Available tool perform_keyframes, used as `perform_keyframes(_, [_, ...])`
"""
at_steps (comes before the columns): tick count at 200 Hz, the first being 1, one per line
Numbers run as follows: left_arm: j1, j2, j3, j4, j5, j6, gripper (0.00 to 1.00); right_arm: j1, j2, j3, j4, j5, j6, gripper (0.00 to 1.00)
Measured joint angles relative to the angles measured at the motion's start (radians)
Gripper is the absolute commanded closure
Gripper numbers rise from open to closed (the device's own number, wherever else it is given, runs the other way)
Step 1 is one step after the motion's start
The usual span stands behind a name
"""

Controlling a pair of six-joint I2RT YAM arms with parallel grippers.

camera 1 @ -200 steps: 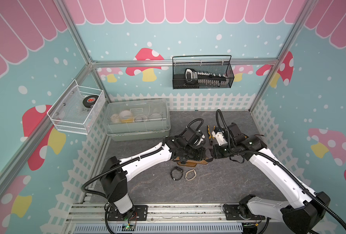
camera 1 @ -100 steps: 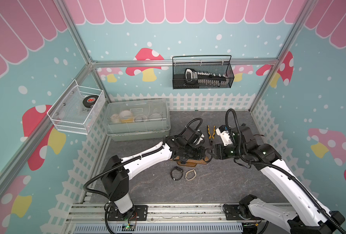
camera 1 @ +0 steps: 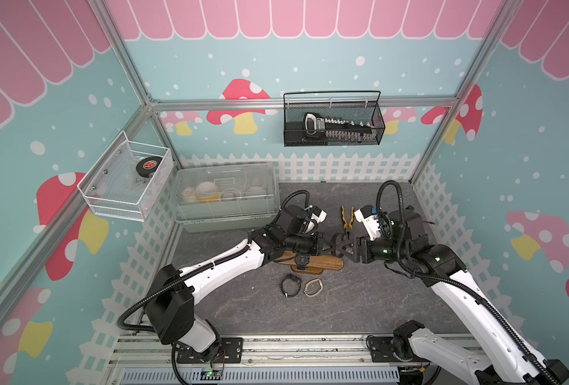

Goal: Place watch on stand
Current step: Pick up the watch at the center of the board.

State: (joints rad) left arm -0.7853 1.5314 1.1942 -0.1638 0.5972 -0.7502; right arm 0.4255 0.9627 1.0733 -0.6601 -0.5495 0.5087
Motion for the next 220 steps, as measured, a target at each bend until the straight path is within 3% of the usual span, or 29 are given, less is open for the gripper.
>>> perform_keyframes(84, [0.042, -0.069, -0.09, 0.206, 0.103, -0.067, 1.0, -0.087, -0.078, -0.006, 0.133, -0.186, 0.035, 0.44])
perform_keyframes(136, [0.066, -0.101, -0.131, 0.238, 0.119, -0.089, 1.0, -0.159, -0.077, -0.002, 0.169, -0.282, 0.047, 0.45])
perform_keyframes(220, [0.07, -0.132, -0.14, 0.307, 0.159, -0.111, 1.0, -0.21, -0.039, -0.105, 0.415, -0.417, 0.196, 0.51])
